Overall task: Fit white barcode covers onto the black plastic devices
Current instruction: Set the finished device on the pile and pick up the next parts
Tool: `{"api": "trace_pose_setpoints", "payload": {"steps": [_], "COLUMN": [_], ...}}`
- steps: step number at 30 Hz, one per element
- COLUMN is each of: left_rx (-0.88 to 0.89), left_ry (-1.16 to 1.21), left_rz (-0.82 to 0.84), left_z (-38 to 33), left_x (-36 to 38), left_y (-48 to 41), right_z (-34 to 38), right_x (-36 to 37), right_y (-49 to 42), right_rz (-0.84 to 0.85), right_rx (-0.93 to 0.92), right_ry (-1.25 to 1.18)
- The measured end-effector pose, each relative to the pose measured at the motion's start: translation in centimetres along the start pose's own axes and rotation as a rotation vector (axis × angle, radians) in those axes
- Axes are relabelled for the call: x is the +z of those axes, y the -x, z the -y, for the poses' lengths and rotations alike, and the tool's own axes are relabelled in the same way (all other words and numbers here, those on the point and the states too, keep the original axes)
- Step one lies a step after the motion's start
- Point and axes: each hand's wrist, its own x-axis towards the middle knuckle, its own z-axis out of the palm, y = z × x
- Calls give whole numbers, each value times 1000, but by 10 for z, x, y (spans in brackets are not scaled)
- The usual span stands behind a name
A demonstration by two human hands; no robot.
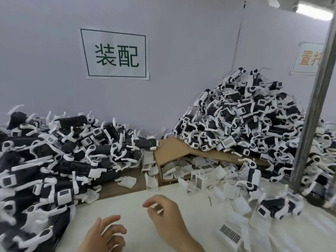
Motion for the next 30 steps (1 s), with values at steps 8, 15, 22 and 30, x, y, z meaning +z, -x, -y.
{"api": "trace_pose_setpoints", "payload": {"steps": [8,15,22,30], "left_rx": [-1,85,364,719], "left_ry": [6,-19,-313,-1749], "left_rz": [-127,-261,-493,-699], "left_z": [-5,-7,-12,-50], "left_x": [19,32,34,32], "left_y": [16,27,37,4], "right_z": [-24,-34,-39,-42], "right_x": [1,6,10,12], "right_y": [3,7,8,11], "right_rz": [-94,123,173,141], "right_rx": [-23,15,-29,-90], "right_ry": [71,551,671,723]}}
